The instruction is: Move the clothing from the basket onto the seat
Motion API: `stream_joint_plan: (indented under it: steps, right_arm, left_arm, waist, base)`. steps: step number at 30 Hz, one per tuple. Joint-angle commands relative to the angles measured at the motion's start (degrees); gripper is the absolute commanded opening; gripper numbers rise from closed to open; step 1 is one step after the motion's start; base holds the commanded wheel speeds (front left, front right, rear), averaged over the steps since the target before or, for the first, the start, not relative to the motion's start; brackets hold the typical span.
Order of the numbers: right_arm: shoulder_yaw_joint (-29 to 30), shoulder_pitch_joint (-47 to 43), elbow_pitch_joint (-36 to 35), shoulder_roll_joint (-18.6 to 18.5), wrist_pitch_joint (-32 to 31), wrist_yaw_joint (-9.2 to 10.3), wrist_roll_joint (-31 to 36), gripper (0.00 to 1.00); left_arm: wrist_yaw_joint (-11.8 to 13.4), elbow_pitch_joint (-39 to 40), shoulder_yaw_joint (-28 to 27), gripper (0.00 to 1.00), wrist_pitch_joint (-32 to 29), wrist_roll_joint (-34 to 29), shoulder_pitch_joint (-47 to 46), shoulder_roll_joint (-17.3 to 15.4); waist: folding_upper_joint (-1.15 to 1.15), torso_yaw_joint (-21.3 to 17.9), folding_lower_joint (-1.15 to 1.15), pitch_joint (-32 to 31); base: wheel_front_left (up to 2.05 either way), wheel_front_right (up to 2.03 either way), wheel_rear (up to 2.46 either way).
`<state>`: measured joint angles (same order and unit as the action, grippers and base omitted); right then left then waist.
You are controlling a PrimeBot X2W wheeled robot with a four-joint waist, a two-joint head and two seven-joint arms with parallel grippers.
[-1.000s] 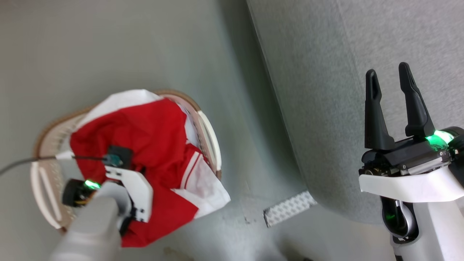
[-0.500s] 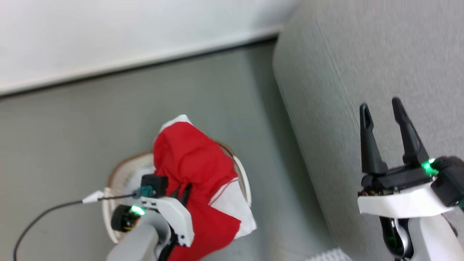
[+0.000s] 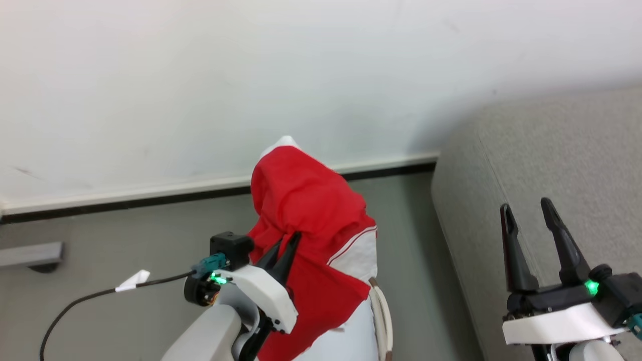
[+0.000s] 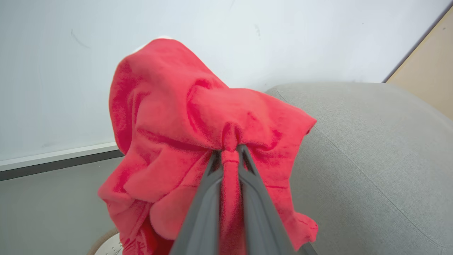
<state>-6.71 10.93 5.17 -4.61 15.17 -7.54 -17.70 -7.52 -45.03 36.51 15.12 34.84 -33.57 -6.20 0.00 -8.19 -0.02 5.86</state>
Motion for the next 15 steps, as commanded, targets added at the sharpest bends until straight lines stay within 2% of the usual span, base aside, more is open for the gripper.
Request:
stream_joint_plan:
  steps: [1, 10, 15]
  right_arm:
    - [0.04, -1.46, 0.23, -0.44, -0.03, 0.1, -0.49, 1.0]
    - [-1.06, -4.5, -0.23, -1.01, -0.03, 0.1, -1.47, 1.0]
    - [-1.69, -4.71, -0.4, -1.16, -0.03, 0.1, -1.71, 1.0]
  left_arm:
    - [0.2, 2.12, -0.69, 0.0, 0.03, -1.34, 1.24, -0.34]
    - [1.64, 16.24, -4.12, 0.0, 0.04, -4.48, 2.79, -1.56]
    - [2.58, 20.16, -4.14, 0.0, -0.43, -4.49, 3.5, -2.44]
  waist:
    - [0.0, 2.9, 0.02, -3.65]
    - [0.0, 4.72, 0.02, -6.91]
    - [0.0, 5.22, 0.02, -7.28]
  base:
    - [0.0, 0.0, 0.0]
    - [0.0, 0.0, 0.0]
    - [0.0, 0.0, 0.0]
